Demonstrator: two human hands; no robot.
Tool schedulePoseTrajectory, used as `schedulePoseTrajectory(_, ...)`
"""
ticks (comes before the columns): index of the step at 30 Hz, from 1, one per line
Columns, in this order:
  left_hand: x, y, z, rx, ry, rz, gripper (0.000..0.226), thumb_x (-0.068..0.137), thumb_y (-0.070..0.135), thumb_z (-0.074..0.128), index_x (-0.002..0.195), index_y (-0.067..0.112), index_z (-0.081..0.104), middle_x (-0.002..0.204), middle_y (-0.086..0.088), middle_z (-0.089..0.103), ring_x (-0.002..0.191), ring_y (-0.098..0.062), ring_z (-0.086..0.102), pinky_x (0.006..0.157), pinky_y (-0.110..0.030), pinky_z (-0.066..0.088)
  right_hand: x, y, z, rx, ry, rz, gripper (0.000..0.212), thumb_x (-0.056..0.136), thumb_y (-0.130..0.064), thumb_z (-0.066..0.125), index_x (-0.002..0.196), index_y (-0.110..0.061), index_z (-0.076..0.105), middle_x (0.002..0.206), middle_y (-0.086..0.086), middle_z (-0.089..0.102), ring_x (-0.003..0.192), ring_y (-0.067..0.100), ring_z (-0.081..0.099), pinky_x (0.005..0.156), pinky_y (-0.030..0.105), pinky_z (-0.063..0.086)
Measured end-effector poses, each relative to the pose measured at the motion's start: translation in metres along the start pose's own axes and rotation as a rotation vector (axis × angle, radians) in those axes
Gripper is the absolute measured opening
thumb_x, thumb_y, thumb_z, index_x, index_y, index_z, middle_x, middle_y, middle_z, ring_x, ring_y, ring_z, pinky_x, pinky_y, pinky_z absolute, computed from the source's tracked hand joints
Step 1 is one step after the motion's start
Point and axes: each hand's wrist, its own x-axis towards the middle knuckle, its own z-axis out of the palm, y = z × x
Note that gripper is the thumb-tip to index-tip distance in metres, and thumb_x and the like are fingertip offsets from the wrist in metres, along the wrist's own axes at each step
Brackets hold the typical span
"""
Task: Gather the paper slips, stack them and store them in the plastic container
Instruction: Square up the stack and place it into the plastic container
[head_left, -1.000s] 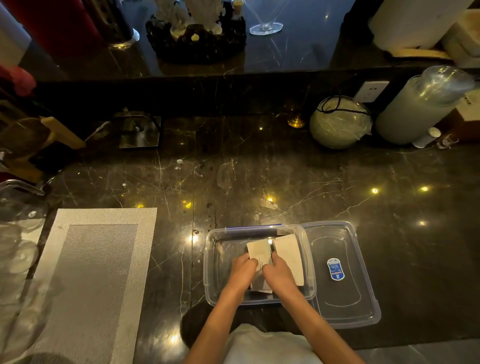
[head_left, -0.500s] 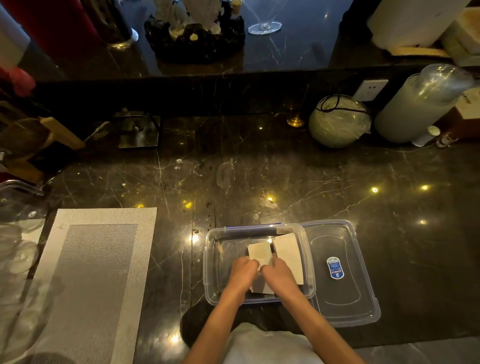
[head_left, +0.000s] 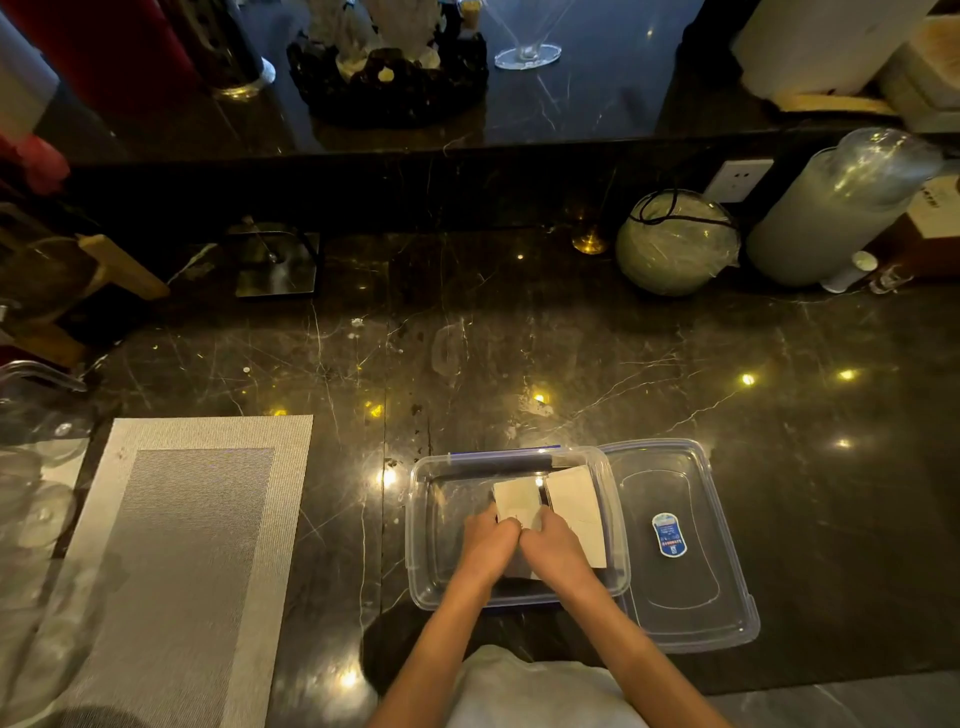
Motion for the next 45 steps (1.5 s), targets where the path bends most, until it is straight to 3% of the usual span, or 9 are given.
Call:
schedulePoseTrajectory(10,0.0055,-0.0023,-0.0006,-0.013,-0.026,-0.012,0.04,0.098,0.014,0.044,0.137,0.018,0.054,0.137,-0.01,0.057,0.125,-0.025,0.054,0.108,-0.045,0.046,0.0026,-0.0001,-0.0011,-0.026,-0.033,0.038,0.04,0.094,-0.026,0.051,0.133,-0.018,0.049,0.13,0.007,0.058,0.12,0.025,0.055,0.099,0.037,0.046)
schedulePoseTrajectory(20,0.004,-0.0052,0.0017,-0.026,0.001,-0.016,0.04,0.1,0.019,0.044,0.14,0.022,0.05,0.14,-0.008,0.05,0.128,-0.025,0.049,0.11,-0.044,0.044,0.0027,0.0015,-0.0018,-0.003,-0.044,0.036,0.037,0.097,-0.03,0.049,0.132,-0.021,0.049,0.132,0.006,0.057,0.122,0.025,0.054,0.096,0.035,0.046)
schedulePoseTrajectory(27,0.0062,-0.0011,-0.0002,-0.041,0.023,0.0,0.04,0.098,0.011,0.044,0.136,0.018,0.054,0.135,-0.009,0.059,0.124,-0.024,0.055,0.107,-0.041,0.048,0.0026,-0.0007,-0.0023,0.038,-0.054,-0.011,0.034,0.095,-0.026,0.049,0.129,-0.022,0.052,0.127,0.004,0.06,0.099,0.013,0.052,0.09,0.034,0.049)
schedulePoseTrajectory(32,0.0061,-0.002,-0.0034,-0.065,-0.004,-0.013,0.039,0.099,0.012,0.045,0.135,0.017,0.056,0.135,-0.008,0.06,0.125,-0.025,0.055,0.106,-0.041,0.048,-0.0002,0.0001,-0.0041,0.063,-0.066,0.0,0.039,0.096,-0.023,0.05,0.135,-0.021,0.048,0.133,0.004,0.057,0.122,0.024,0.054,0.101,0.041,0.049)
schedulePoseTrajectory(37,0.0049,-0.0027,-0.0035,-0.084,-0.009,0.007,0.041,0.099,0.013,0.044,0.139,0.019,0.053,0.137,-0.007,0.059,0.126,-0.024,0.054,0.107,-0.041,0.047,-0.002,-0.0011,-0.0053,0.067,-0.073,-0.014,0.04,0.097,-0.026,0.049,0.137,-0.021,0.047,0.134,0.004,0.056,0.123,0.025,0.053,0.102,0.045,0.048)
schedulePoseTrajectory(45,0.0026,-0.0039,-0.0023,-0.114,0.03,0.019,0.037,0.101,0.015,0.045,0.136,0.017,0.056,0.135,-0.009,0.061,0.125,-0.025,0.056,0.107,-0.041,0.048,-0.0014,0.0022,-0.0069,0.069,-0.079,-0.015,0.039,0.099,-0.024,0.047,0.138,-0.021,0.045,0.137,0.005,0.055,0.126,0.023,0.051,0.102,0.039,0.048)
